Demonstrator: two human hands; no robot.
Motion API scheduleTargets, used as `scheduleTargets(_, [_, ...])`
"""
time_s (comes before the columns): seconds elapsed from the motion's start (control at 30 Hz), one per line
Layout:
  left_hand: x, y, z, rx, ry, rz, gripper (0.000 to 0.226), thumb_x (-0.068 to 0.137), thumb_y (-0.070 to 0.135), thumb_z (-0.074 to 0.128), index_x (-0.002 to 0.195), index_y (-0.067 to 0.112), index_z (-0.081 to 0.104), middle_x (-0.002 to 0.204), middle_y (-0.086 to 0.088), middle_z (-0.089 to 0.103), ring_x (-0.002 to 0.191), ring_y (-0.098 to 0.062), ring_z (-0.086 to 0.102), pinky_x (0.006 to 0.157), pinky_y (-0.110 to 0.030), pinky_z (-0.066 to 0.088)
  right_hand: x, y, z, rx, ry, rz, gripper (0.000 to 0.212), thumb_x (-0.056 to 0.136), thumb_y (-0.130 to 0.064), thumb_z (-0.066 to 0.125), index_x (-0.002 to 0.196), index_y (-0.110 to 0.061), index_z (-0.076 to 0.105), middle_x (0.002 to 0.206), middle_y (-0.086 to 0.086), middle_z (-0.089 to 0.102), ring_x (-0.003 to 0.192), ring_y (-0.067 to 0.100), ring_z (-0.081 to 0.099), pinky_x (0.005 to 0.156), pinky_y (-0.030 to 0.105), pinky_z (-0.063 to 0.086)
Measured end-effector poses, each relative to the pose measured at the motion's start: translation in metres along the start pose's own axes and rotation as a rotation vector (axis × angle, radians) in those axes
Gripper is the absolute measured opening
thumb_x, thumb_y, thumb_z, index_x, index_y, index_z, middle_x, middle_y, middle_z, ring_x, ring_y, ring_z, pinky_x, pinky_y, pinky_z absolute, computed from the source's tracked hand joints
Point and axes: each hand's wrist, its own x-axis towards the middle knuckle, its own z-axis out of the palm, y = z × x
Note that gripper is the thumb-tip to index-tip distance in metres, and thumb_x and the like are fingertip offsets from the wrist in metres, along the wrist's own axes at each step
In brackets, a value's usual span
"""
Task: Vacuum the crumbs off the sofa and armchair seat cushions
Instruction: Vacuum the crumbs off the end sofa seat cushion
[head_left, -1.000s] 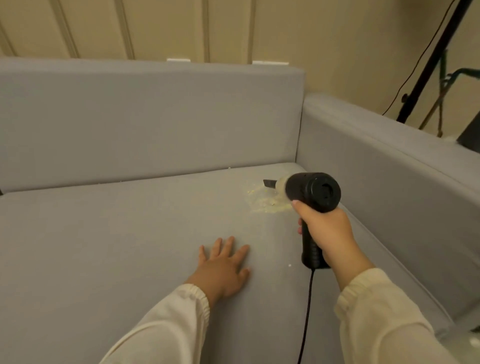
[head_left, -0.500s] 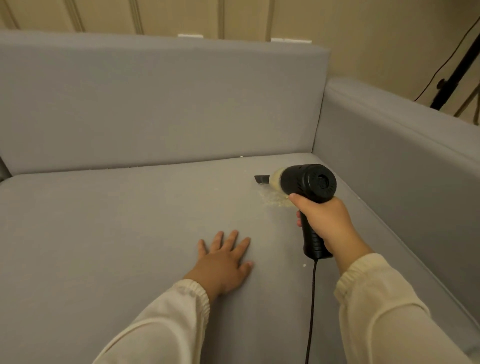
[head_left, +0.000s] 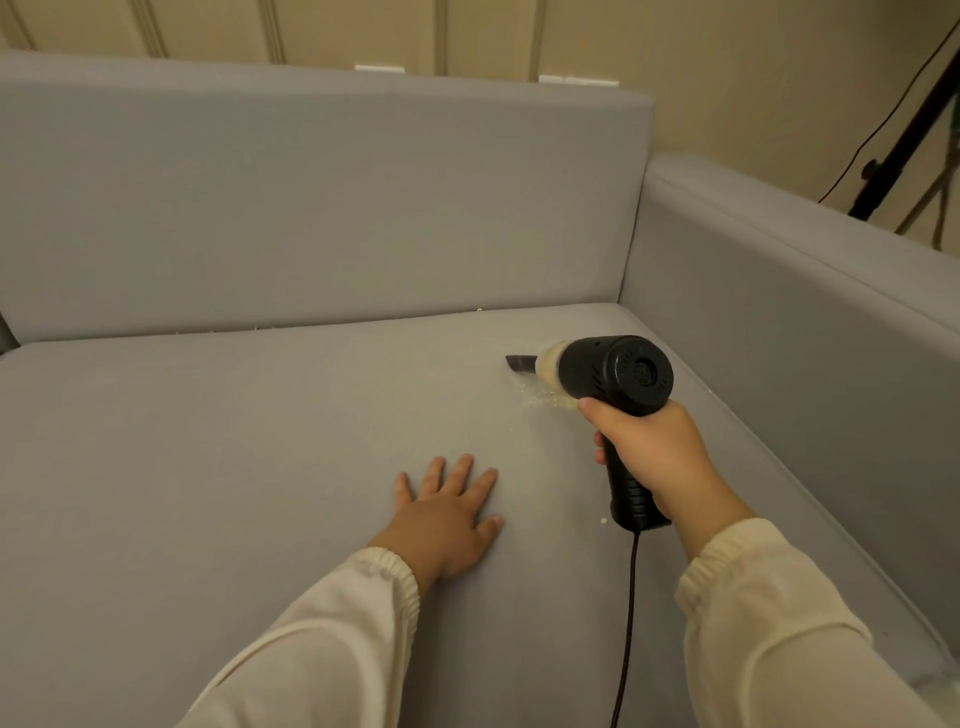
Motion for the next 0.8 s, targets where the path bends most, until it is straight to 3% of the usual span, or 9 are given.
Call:
scheduleTargets(0.2, [-0.001, 0.000, 0.000, -0.006, 0.003, 0.000, 0.067, 0.105, 0.065, 0.024, 0.164, 0.046, -0.002, 0.173, 0.010, -0.014, 0.159, -0.027, -0.014, 0.122, -0.067, -0.009, 0.003, 0.004, 0.000, -0.016, 0.032, -0.014, 0.019, 0.088, -0.029, 0.081, 0.092, -0.012, 0.074, 0.076, 0.009, 0.073, 0.064, 0.019, 0.070, 0.065, 0.031, 0.058])
scheduleTargets(0.33, [-0.001, 0.002, -0.002, -0.008, -0.004, -0.002, 0.067, 0.105, 0.064, 0.024, 0.164, 0.045, -0.002, 0.173, 0.009, -0.014, 0.159, -0.027, -0.014, 0.121, -0.067, -0.010, 0.002, 0.005, 0.007, -0.008, 0.018, -0.032, 0.023, 0.088, -0.032, 0.081, 0.091, -0.011, 0.074, 0.074, 0.009, 0.074, 0.068, 0.022, 0.072, 0.071, 0.037, 0.061])
scheduleTargets(0.67, [-0.009, -0.013, -0.010, -0.015, -0.026, -0.055, 0.065, 0.105, 0.065, 0.021, 0.163, 0.049, -0.003, 0.173, 0.007, -0.015, 0.159, -0.030, -0.016, 0.120, -0.070, -0.011, -0.007, -0.008, 0.044, -0.098, -0.200, -0.039, 0.024, 0.088, -0.031, 0.082, 0.089, -0.007, 0.078, 0.078, 0.014, 0.078, 0.070, 0.026, 0.077, 0.078, 0.042, 0.063])
scheduleTargets(0.8, [-0.010, -0.013, -0.009, -0.015, -0.051, -0.087, 0.067, 0.104, 0.067, 0.020, 0.162, 0.048, -0.005, 0.173, 0.007, -0.019, 0.158, -0.031, -0.019, 0.119, -0.071, -0.011, 0.006, -0.013, 0.049, -0.146, -0.185, -0.043, 0.025, 0.088, -0.033, 0.082, 0.090, -0.009, 0.078, 0.078, 0.011, 0.078, 0.066, 0.020, 0.075, 0.076, 0.039, 0.062])
